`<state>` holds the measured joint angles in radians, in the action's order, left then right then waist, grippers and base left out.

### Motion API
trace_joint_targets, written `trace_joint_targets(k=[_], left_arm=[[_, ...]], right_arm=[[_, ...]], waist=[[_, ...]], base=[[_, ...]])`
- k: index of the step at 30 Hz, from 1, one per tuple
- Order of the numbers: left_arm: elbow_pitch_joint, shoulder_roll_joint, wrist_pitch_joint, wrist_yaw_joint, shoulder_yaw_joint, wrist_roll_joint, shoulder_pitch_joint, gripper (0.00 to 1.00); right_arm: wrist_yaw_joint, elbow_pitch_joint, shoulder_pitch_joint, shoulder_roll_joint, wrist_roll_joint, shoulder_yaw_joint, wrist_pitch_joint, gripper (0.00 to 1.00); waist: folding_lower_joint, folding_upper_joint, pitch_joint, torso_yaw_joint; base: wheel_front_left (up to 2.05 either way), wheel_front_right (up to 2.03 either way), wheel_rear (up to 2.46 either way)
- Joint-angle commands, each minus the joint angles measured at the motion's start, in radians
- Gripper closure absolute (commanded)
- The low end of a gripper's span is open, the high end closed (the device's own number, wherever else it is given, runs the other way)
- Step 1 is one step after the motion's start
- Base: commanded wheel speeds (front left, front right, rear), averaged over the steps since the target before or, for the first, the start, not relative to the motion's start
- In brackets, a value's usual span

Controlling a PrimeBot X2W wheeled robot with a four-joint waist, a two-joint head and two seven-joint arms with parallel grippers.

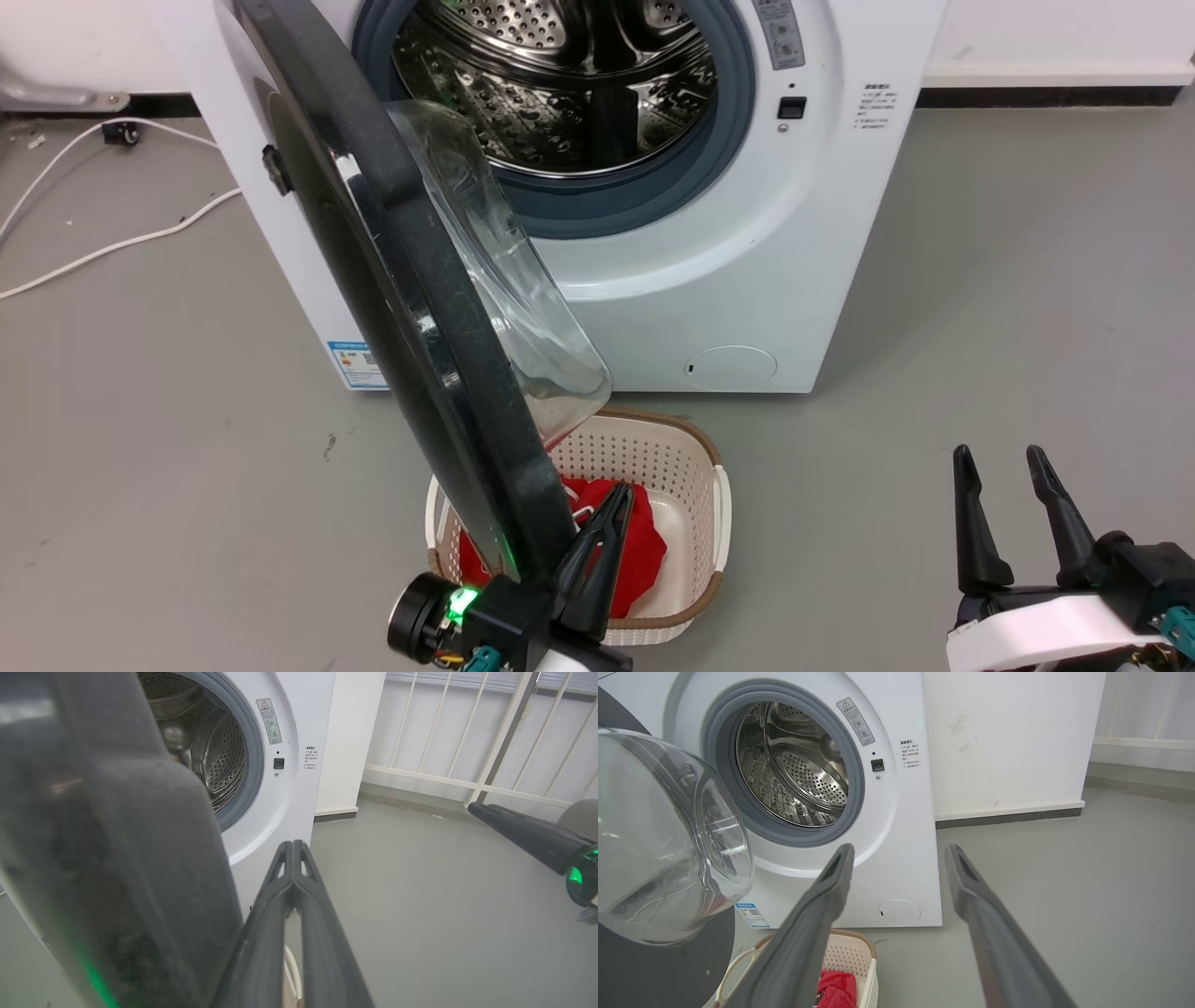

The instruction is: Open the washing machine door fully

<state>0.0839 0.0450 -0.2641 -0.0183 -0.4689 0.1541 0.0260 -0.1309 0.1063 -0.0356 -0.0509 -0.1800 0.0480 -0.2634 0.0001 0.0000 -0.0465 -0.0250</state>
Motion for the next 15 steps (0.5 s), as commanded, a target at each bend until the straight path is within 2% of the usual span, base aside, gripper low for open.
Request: trace_joint_targets(k=[1,15], left_arm=[[-0.002,0.013,0.000,-0.010,0.022,-0.001,-0.019,1.00],[-0.108,0.024,-0.001,-0.045,0.087,-0.007,-0.157,1.00]], right_arm=[[0.000,0.001,0.006,0.001,-0.004,0.001,-0.001,0.00],[0.000,0.017,-0.010,0.001,-0.003,-0.005,-0.001,0.00]], waist=[[-0.0001,0.0000,-0.005,-0.010],[-0.0001,0.0000,0.006,-0.121]], base=[[0.00,0.00,0.00],[0.00,0.00,0.00]])
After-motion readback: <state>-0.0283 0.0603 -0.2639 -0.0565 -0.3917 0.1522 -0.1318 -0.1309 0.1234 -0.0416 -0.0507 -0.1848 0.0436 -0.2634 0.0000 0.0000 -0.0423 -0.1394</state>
